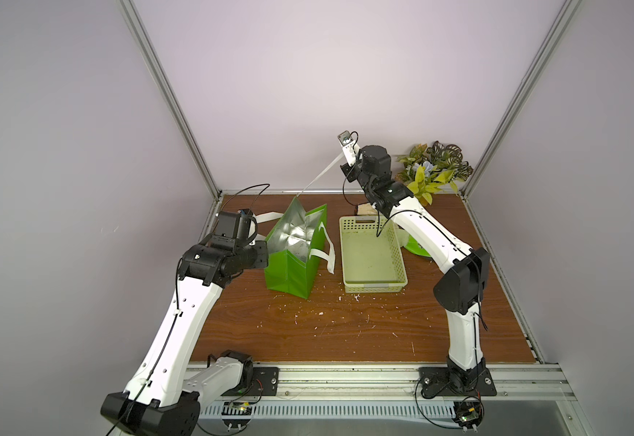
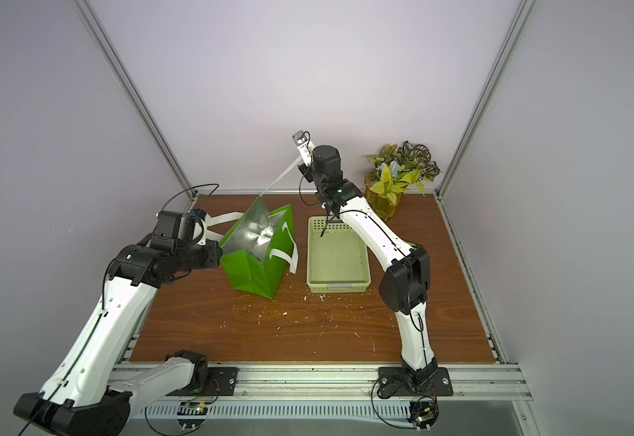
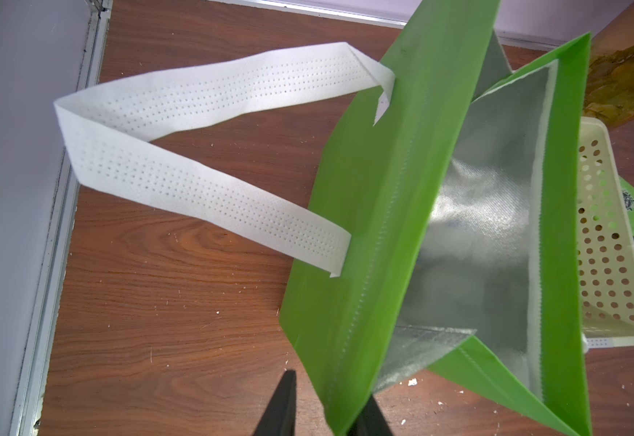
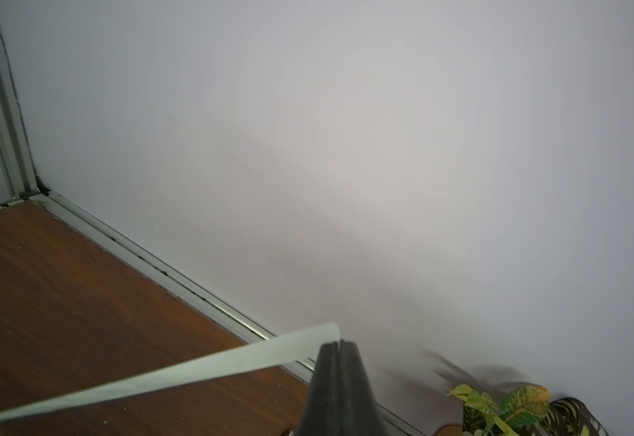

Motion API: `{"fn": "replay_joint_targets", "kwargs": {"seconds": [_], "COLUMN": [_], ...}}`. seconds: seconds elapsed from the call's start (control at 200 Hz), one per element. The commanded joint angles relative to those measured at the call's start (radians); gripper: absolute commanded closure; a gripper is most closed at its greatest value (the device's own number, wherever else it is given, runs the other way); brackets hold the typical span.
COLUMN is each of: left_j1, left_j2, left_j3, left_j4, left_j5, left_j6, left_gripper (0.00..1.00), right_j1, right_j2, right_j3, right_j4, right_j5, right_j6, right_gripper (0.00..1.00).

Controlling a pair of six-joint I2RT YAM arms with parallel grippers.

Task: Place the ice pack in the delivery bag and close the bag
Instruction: Tear off the adhesive seal from the delivery bag.

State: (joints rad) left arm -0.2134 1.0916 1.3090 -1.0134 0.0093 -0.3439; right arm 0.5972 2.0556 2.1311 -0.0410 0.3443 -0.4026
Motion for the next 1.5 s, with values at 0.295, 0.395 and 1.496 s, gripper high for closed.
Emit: {"fn": "replay_joint_targets", "kwargs": {"seconds": [0.295,0.395,1.496], "left_j1": [0.005,0.006,0.008], "left_j2": [0.026,0.024,0.024], "left_j3": [0.006,-0.011,-0.027], "left_j4": [-0.012,-0.012,-0.011], "left_j5": [-0.043,-0.051,-0.059], "left_j6": [0.002,0.002,-0.001], "left_gripper": [0.78,0.78,0.76], "right_j1": [-0.017,-0.02,-0.059], "right_j2": [-0.028,-0.019,-0.148], "right_j3": [0.05,0.052,-0.132], "right_j4": [-0.027,-0.026,0.023], "right_j5": [0.149,0.183,0.106], "right_j6": [-0.025,-0.033,0.002], "right_gripper": [1.0,1.0,1.0]}}
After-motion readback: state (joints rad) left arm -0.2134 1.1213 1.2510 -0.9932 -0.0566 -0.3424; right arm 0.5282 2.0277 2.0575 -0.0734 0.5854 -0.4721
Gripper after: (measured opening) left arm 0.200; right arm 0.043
